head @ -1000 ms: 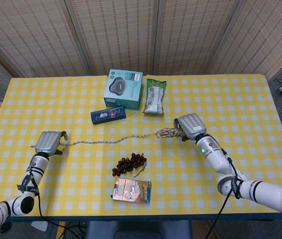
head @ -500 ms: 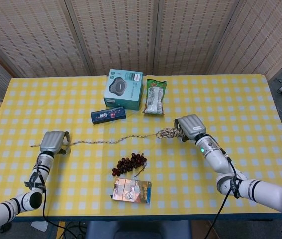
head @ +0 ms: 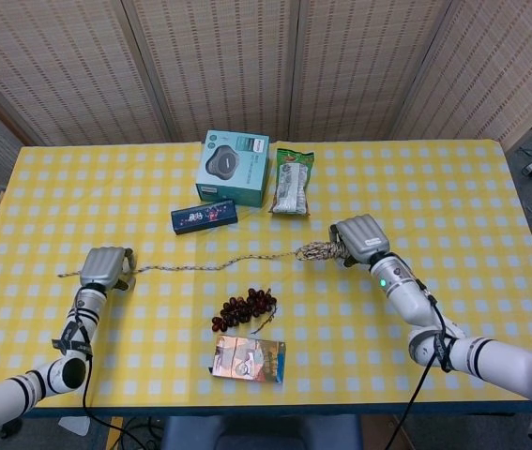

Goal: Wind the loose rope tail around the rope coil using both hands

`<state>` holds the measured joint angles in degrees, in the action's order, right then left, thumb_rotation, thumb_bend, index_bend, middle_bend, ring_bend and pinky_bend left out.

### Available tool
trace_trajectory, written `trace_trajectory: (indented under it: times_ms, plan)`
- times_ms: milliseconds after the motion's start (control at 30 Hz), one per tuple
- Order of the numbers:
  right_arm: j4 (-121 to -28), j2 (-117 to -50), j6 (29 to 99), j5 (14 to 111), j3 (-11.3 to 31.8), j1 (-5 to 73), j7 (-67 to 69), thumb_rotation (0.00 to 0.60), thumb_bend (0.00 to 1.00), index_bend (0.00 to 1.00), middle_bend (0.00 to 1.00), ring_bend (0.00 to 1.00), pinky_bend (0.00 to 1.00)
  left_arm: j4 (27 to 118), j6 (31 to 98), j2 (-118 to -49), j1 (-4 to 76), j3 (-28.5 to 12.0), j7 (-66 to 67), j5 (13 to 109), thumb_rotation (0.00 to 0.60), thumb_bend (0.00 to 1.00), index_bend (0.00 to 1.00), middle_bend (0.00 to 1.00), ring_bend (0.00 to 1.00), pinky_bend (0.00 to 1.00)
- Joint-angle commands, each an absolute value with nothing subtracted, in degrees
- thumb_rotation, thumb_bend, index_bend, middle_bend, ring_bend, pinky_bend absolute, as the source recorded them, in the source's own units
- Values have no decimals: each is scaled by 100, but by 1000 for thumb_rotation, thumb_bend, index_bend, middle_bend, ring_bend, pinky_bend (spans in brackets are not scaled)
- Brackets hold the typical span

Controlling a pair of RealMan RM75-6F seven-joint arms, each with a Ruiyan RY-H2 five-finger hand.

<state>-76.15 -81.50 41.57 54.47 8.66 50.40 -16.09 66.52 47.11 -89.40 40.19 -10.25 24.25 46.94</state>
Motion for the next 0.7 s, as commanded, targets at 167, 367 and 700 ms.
trace_trajectory:
  times_ms: [167,367,700]
  plan:
    - [-7549,-8179,4123,5447,842,5031,-1575,600,377,706,605,491,580,6624,4713,-8972,4059,-1016,2436,4668,600,359,631,1000,1000,1000]
    - [-7499,-8200,4101,5454,829,5027,-1552,600,377,706,604,491,581,6590,4664,-8991,4094,-998,2450,4618,600,368,644,1000,1000,1000]
    - [-7452,-8223,4077,5441,822,5021,-1527,600,376,706,605,492,583,6503,4677,-9044,4121,-974,2433,4627,600,403,698,1000,1000,1000]
